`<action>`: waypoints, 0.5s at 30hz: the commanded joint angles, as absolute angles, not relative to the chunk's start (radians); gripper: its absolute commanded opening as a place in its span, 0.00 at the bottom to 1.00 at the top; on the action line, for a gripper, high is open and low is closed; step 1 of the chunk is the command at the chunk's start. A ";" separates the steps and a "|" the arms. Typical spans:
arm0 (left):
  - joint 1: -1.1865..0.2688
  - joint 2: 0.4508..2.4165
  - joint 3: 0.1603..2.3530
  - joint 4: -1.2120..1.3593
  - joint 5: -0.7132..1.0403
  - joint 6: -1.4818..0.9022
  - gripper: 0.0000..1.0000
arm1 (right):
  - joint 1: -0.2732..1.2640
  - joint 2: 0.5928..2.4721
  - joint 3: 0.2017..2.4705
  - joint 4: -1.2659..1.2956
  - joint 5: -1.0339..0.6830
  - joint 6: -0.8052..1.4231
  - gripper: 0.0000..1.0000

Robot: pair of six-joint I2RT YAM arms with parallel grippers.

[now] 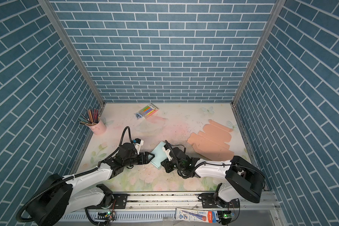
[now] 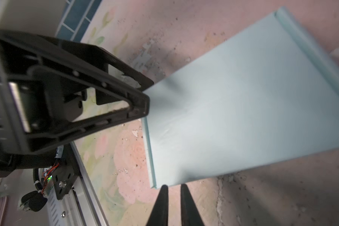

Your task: Fold the paper box

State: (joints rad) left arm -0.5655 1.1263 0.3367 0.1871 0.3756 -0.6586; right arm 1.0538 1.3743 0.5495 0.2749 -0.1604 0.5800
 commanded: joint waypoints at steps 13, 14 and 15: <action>-0.623 0.807 0.202 0.059 0.369 -0.786 0.80 | 0.740 1.450 0.837 -0.049 -0.404 0.318 0.71; -0.635 0.807 0.197 0.070 0.365 -0.795 0.80 | 0.731 1.478 0.859 -0.055 -0.409 0.305 0.71; -0.647 0.811 0.190 0.089 0.365 -0.807 0.80 | 0.722 1.511 0.886 -0.063 -0.413 0.292 0.72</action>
